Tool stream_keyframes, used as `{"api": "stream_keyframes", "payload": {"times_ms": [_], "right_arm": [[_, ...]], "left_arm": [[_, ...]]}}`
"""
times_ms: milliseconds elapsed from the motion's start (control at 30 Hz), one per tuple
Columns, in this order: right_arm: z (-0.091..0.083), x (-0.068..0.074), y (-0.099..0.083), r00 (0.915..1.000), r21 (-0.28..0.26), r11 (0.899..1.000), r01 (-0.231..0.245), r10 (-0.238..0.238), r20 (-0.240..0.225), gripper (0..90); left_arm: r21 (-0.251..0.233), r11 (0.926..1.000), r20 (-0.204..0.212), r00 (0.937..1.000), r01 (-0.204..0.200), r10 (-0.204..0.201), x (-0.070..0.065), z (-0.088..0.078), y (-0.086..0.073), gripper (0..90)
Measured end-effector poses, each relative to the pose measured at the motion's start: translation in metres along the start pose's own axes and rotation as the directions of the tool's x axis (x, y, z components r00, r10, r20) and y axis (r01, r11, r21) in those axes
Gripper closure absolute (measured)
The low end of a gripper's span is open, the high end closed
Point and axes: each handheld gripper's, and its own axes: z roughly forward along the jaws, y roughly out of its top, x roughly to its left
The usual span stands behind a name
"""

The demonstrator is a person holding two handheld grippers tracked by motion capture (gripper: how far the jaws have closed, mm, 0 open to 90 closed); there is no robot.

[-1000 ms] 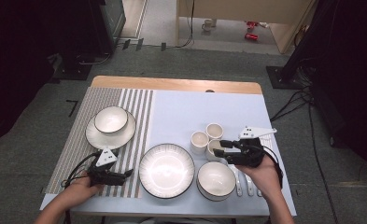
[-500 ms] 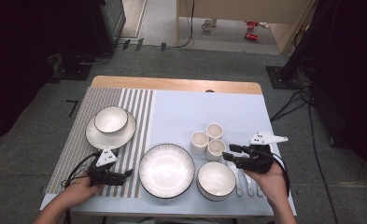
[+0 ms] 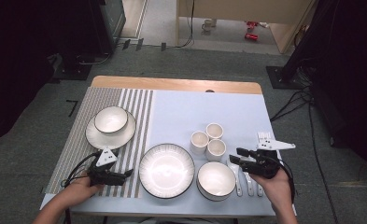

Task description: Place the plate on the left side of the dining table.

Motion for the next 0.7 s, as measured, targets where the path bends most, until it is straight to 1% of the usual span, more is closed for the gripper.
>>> {"api": "stream_keyframes", "payload": {"times_ms": [100,367,500,600,633,700], "right_arm": [[-0.001,-0.002,-0.004,0.9999,-0.001,1.0,0.0,0.0,0.013,51.2],[-0.007,-0.011,-0.013,0.9983,-0.012,1.0,-0.027,0.028,0.052,52.4],[-0.008,-0.015,-0.018,0.9976,-0.035,0.999,-0.025,0.027,0.064,54.9],[-0.009,-0.016,-0.02,0.9966,-0.031,0.999,-0.024,0.026,0.079,57.0],[-0.009,-0.016,-0.021,0.9957,-0.024,0.999,-0.03,0.032,0.087,57.4],[-0.008,-0.017,-0.023,0.9944,-0.011,1.0,-0.027,0.028,0.102,58.8]], "left_arm": [[0.0,1.0,0.0,1.0,0.0,0.0,0.0,0.0,0.0,13.0],[0.0,1.0,0.0,1.0,0.0,0.0,0.0,0.0,0.0,13.0],[0.0,1.0,0.0,1.0,0.0,0.0,0.0,0.0,0.0,13.0],[0.0,1.0,0.0,1.0,0.0,0.0,0.0,0.0,0.0,13.0],[0.0,1.0,0.0,1.0,0.0,0.0,0.0,0.0,0.0,13.0],[0.0,1.0,0.0,1.0,0.0,0.0,0.0,0.0,0.0,13.0]]}}
